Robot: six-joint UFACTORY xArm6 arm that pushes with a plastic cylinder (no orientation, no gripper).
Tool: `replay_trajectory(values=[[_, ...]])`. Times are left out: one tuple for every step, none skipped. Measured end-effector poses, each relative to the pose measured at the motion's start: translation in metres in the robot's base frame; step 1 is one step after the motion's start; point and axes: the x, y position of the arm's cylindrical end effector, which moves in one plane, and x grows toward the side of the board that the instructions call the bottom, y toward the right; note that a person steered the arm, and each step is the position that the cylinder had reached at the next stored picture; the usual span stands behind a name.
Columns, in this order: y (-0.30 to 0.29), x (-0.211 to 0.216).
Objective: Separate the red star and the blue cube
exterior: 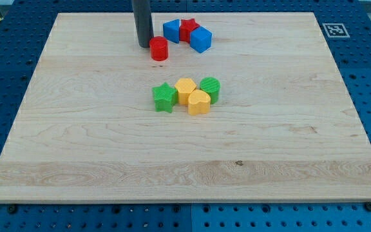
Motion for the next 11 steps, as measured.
replay_trajectory(values=[[-0.001, -0.002], [-0.016, -0.047], [-0.015, -0.055], [0.031, -0.077], [0.042, -0.08], [0.077, -0.087], [0.077, -0.087], [0.077, -0.042], [0.077, -0.031], [0.079, 0.003], [0.083, 0.031]])
